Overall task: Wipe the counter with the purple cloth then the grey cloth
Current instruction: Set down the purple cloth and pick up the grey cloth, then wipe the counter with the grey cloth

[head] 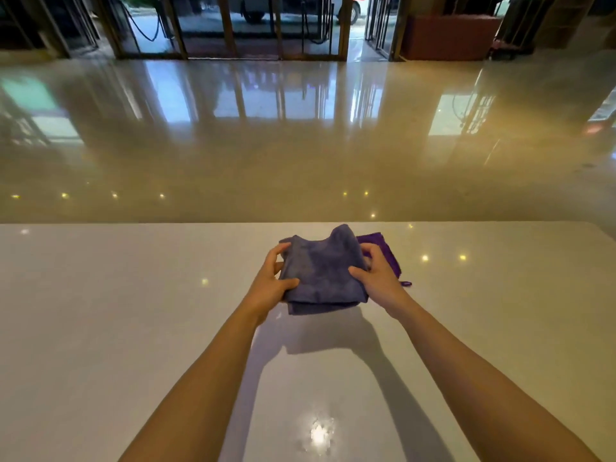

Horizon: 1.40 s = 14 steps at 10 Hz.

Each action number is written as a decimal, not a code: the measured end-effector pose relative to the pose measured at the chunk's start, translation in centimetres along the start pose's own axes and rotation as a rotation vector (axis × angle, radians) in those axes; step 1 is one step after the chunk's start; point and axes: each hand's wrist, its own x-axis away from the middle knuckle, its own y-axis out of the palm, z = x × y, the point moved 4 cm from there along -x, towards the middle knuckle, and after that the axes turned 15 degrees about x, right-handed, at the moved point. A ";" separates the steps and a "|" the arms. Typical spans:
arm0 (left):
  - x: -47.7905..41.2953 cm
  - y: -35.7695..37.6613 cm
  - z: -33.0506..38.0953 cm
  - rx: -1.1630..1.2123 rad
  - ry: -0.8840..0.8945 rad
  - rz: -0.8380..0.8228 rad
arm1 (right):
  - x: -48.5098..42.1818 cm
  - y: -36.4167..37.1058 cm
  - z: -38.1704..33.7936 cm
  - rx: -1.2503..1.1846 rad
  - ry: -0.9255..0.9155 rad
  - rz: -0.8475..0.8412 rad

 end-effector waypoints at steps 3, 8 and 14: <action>8.1 -11.4 -0.1 -0.436 -0.031 0.041 | 5.4 12.3 -4.8 0.389 -0.260 -0.121; 8.8 -11.7 -6.9 -0.774 -0.142 -0.062 | 7.6 16.8 0.9 0.530 0.094 -0.064; 7.3 -14.3 -9.5 -0.980 0.005 -0.208 | 7.1 18.2 3.1 1.135 0.163 -0.030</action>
